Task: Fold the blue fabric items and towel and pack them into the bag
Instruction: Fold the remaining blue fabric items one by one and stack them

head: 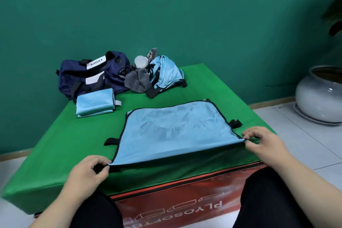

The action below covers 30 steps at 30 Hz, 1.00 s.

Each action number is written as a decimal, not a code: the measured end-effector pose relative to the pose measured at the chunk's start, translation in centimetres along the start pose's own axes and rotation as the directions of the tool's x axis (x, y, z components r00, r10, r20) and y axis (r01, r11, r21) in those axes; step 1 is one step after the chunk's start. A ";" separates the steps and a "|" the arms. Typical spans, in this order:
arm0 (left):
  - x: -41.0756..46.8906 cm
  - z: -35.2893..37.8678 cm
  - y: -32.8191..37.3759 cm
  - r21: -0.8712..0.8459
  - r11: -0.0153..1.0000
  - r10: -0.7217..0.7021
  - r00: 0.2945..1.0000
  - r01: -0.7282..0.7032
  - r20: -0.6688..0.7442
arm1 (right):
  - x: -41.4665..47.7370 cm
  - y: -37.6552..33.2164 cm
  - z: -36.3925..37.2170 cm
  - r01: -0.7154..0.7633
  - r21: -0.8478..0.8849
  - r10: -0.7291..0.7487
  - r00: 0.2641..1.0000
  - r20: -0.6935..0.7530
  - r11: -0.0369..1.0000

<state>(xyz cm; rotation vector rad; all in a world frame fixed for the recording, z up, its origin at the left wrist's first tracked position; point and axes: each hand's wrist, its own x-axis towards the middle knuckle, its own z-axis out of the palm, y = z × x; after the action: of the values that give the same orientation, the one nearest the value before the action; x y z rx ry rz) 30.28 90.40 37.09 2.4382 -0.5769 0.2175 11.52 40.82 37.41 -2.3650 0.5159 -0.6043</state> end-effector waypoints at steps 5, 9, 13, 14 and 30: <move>-0.4 -2.8 0.4 0.044 0.998 0.038 0.998 -0.039 0.042 | -1.2 -1.6 -1.7 -0.018 0.085 0.019 1.000 -0.008 0.996; 1.3 -4.8 1.3 0.097 0.995 0.022 0.998 -0.028 0.064 | 0.3 -3.1 -2.6 -0.038 0.148 0.041 0.999 -0.018 0.988; 3.9 -5.4 2.4 0.180 0.983 0.012 0.995 -0.031 0.103 | 4.0 -4.5 -2.8 -0.038 0.067 0.035 0.999 0.037 0.997; 4.9 -5.4 2.6 0.193 0.980 0.017 0.994 -0.038 0.106 | 5.1 -5.0 -2.7 -0.042 0.029 0.041 0.998 0.051 0.999; 21.8 -0.4 3.6 0.436 0.899 -0.157 0.955 0.034 0.251 | 20.8 -4.1 4.5 -0.133 -0.387 0.226 0.952 0.207 0.912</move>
<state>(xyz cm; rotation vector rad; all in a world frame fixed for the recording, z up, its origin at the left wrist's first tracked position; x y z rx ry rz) 48.06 80.37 45.55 2.9483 -0.5730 -0.0553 31.78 35.60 42.95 -2.6538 0.7799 -0.1251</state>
